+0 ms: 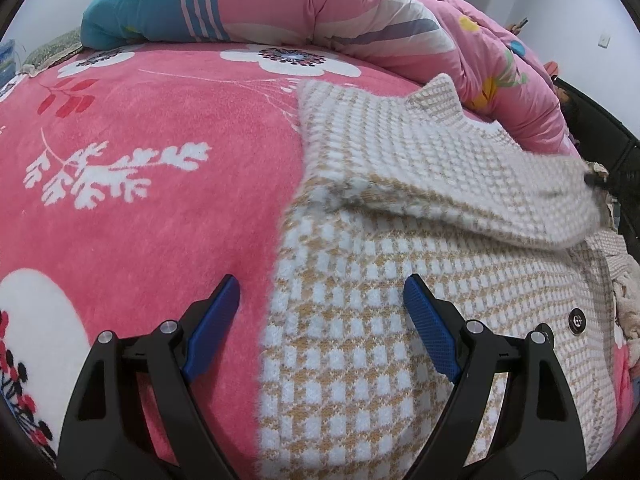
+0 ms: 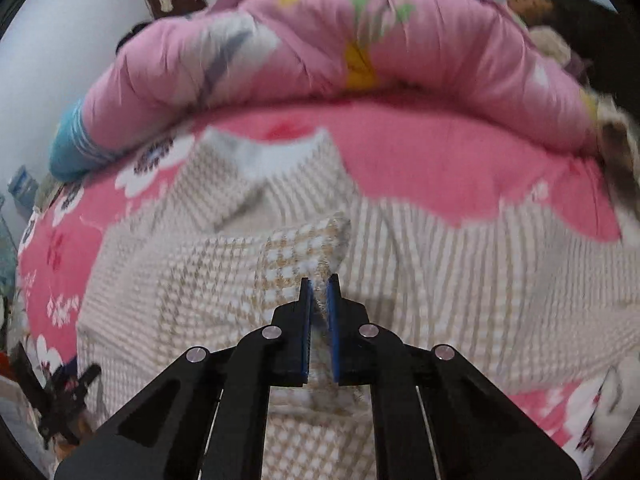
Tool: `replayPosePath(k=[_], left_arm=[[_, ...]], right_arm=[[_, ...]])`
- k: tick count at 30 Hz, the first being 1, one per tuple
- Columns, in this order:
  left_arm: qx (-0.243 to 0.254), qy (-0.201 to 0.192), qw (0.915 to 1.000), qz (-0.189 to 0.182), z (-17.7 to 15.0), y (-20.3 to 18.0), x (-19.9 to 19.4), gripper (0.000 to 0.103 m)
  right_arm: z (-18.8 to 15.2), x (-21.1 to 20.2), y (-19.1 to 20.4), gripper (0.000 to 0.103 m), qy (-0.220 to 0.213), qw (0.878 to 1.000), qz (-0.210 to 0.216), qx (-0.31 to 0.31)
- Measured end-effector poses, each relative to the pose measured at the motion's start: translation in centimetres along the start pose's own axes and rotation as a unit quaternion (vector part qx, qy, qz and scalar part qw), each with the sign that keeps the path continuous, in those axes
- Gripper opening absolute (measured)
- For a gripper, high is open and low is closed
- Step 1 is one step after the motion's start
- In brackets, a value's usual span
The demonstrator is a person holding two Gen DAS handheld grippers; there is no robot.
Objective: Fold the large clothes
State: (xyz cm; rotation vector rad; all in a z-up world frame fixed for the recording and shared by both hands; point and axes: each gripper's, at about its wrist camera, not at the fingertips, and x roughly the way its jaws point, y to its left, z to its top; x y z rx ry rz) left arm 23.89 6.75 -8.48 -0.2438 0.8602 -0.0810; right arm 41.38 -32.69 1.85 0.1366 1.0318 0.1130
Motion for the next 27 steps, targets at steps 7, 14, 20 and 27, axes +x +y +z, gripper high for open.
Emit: replayPosePath(k=[7,14,20,27], left_arm=[[-0.002,0.0,1.0,-0.003,-0.1,0.1,0.0,0.081],[0.002,0.0,1.0,-0.002,-0.2,-0.1,0.1,0.081],[0.003,0.002,1.0,0.0,0.1,-0.5,0.0,0.081],[0.005,-0.016,0.9993,-0.033,4.8,-1.9,-3.7,0.081]], right_arm=[[-2.7,7.8,-1.2,0.008,0.087,0.991,-0.095,-0.022],[-1.5,2.2,0.0,0.019,-0.012,0.992,-0.126,-0.028],[-3.9,3.3,2.9,0.054,0.011,0.996,-0.001,-0.085],[-6.0,5.0,2.5,0.063,0.055,0.993,-0.036,-0.101]])
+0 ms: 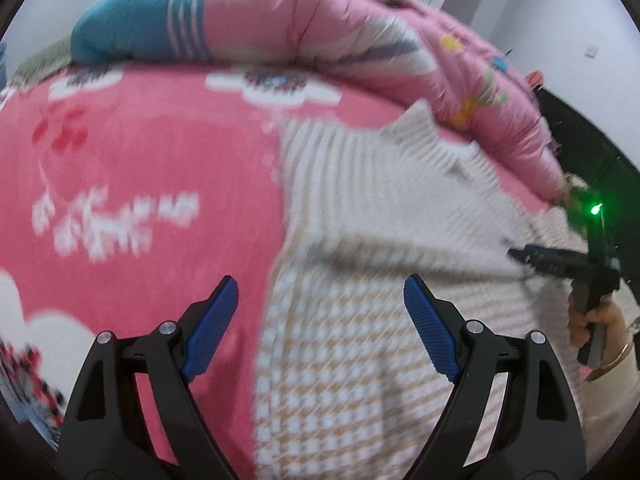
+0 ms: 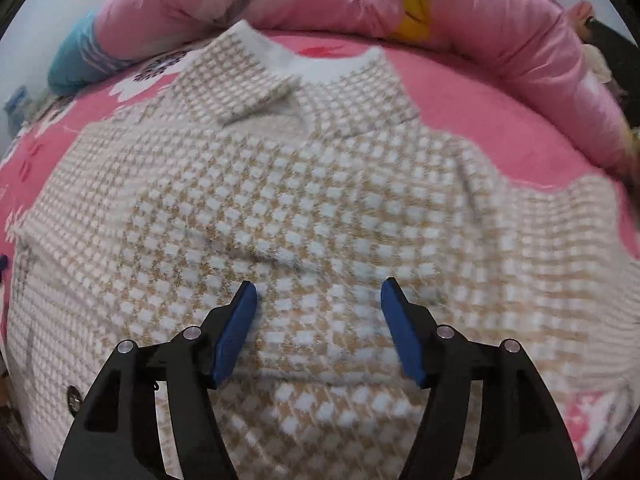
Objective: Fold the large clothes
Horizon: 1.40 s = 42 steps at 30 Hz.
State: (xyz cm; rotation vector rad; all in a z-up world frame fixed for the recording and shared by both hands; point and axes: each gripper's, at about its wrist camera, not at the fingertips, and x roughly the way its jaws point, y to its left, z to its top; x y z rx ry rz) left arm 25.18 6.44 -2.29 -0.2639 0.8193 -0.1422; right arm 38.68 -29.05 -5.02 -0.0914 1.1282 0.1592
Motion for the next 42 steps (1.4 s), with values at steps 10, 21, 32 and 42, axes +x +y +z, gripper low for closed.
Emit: replayPosePath(k=[10,21,32,42], left_arm=[[0.051,0.066,0.9962,0.027,2.9,-4.3,9.4,0.084],[0.11,0.032,0.9901,0.081,-0.5,-5.6,11.6,0.095],[0.11,0.023,0.9903,0.081,-1.3,-5.1,10.3,0.095],[0.109,0.023,0.9906,0.08,-1.5,-5.0,10.0,0.095]], right_arm=[[-0.7,1.4,-0.4,0.074,-0.022,0.999,0.008,0.037],[-5.9,-10.2,-14.0,0.074,-0.102,0.979,0.028,0.174],[-15.3,-14.2,-40.9,0.062,-0.151,0.845,-0.039,0.512],[-16.7,-12.9,-41.4,0.054,-0.122,0.809,-0.047,0.573]])
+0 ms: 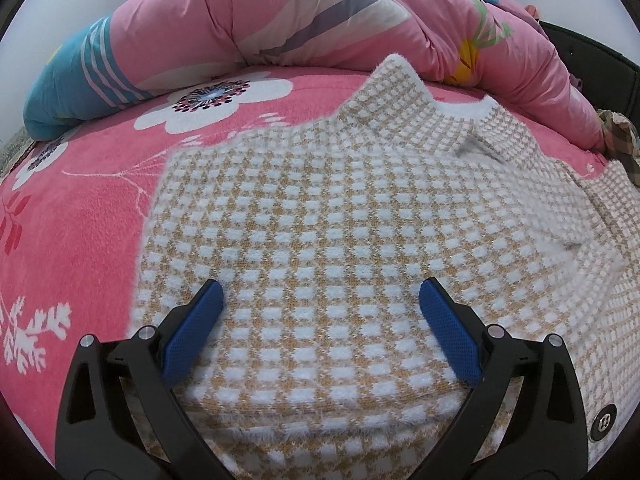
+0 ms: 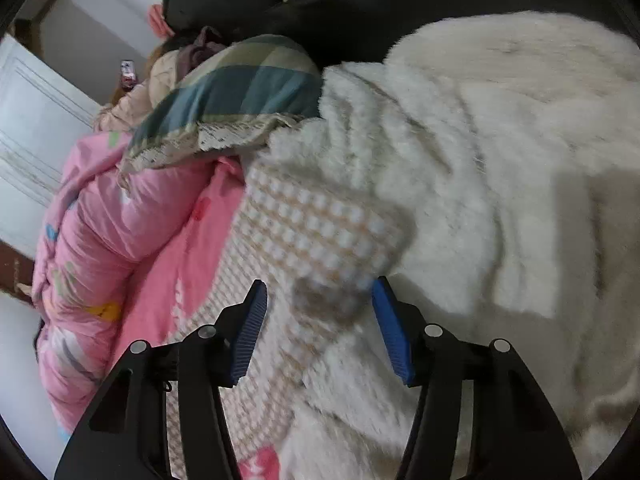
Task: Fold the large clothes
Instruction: 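Grasp the other sleeve cuff near the white blanket with the right tool and lift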
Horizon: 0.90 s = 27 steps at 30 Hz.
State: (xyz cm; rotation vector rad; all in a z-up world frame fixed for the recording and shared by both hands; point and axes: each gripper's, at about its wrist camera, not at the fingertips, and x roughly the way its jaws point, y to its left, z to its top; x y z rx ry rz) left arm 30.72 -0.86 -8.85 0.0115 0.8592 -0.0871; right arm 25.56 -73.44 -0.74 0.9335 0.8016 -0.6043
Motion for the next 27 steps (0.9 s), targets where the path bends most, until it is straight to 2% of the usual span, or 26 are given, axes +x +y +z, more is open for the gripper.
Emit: replayPosePath(k=[3,8,13,15,19,24,27], left_arm=[[0.001,-0.001,1.0,0.001,0.0,0.1,-0.1,0.095],[0.0,-0.002,1.0,0.002,-0.1,0.1,-0.2,0.095],[0.0,-0.003,1.0,0.001,-0.2,0.1,-0.2,0.095],[0.0,-0.004,1.0,0.001,-0.2,0.1,-0.3,0.095],[0.0,-0.004,1.0,0.001,-0.2,0.2,-0.4,0.095],[-0.001,-0.006,1.0,0.0,0.0,0.1,-0.2,0.095],[-0.002,-0.006,1.0,0.0,-0.3,0.2,-0.4,0.095]], right_arm=[[-0.5,0.3,-0.1,0.054,0.011,1.0,0.008,-0.005],[0.8,2.6,-0.4,0.054,0.028,1.0,0.001,0.006],[1.7,3.5,-0.3,0.04,0.014,1.0,-0.018,0.01],[1.6,3.4,0.4,0.03,0.003,0.999,-0.034,-0.008],[1.1,1.4,2.1,0.021,-0.027,0.998,-0.042,-0.035],[-0.1,-2.3,7.0,0.018,-0.075,0.99,-0.043,-0.108],[-1.3,-4.9,10.5,0.017,-0.102,0.982,-0.028,-0.155]])
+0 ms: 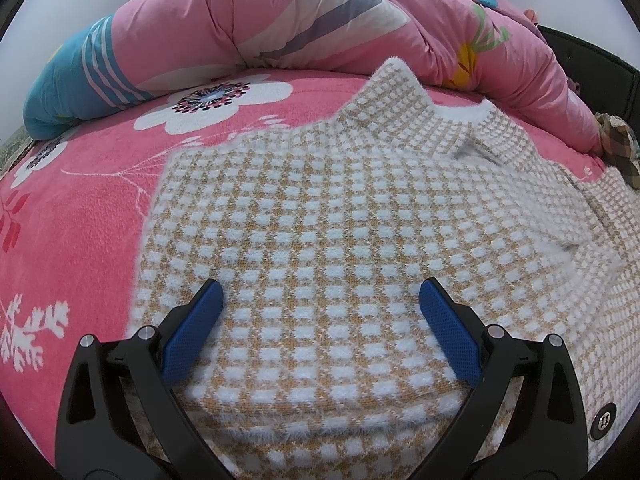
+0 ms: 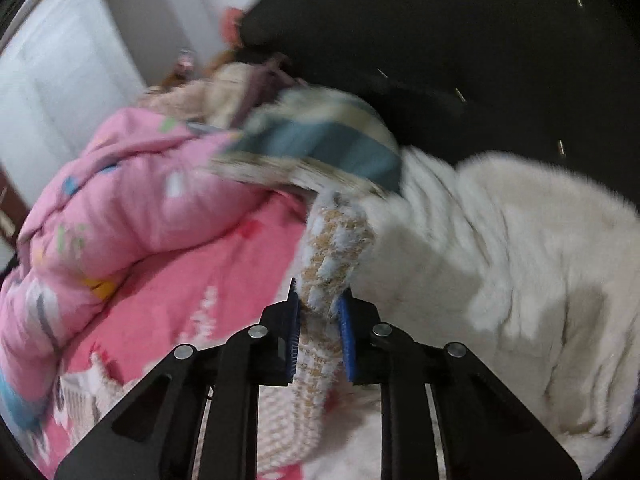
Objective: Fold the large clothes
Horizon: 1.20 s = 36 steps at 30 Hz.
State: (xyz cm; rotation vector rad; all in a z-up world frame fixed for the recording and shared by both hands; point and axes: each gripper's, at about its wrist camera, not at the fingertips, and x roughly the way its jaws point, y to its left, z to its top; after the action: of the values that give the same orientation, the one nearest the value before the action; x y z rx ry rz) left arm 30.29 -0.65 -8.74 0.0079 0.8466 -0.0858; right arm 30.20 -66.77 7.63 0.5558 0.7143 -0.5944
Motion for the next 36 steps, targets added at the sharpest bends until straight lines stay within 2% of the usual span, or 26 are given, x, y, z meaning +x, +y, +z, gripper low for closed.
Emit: replayPosePath(k=[6,10,14,18,24,29,32,34,36], left_arm=[[-0.001,-0.002,1.0,-0.002,-0.1,0.2,-0.1,0.095],[-0.006,-0.01,0.9999,-0.003,-0.5,0.4,-0.5,0.095],[-0.009,-0.014,0.9998,-0.005,-0.3,0.3,-0.3,0.095],[-0.023,-0.021,0.9992,-0.023,0.6,0.6,-0.2,0.095],[-0.044,-0.034,0.9979,-0.034,2.9,1.1,-2.4,0.095],[-0.047,-0.018,0.9982,-0.033,2.9,1.9,-4.0,0.095],[-0.049,-0.022,0.9979,-0.037,2.6,2.7,-4.5,0.094],[-0.055,-0.024,0.997,-0.049,1.8,3.9,-5.5,0.08],[-0.066,-0.02,0.9957,-0.063,1.6,4.4,-5.3,0.074]], right_arm=[[-0.1,-5.3,7.0,0.016,-0.039,0.995,0.06,-0.068],[-1.0,-8.5,12.2,0.016,-0.05,0.986,0.111,-0.117],[-2.5,-10.7,16.3,0.015,-0.05,0.976,0.151,-0.149],[-3.8,-12.3,20.0,0.015,-0.042,0.966,0.192,-0.17],[-6.1,-14.1,25.1,0.015,-0.03,0.949,0.251,-0.189],[-9.7,-14.8,30.2,0.015,-0.009,0.929,0.298,-0.218],[-13.4,-14.5,33.8,0.015,0.014,0.915,0.319,-0.248],[-16.5,-14.0,36.1,0.015,0.035,0.905,0.329,-0.269],[-19.6,-13.2,38.1,0.015,0.057,0.896,0.332,-0.289]])
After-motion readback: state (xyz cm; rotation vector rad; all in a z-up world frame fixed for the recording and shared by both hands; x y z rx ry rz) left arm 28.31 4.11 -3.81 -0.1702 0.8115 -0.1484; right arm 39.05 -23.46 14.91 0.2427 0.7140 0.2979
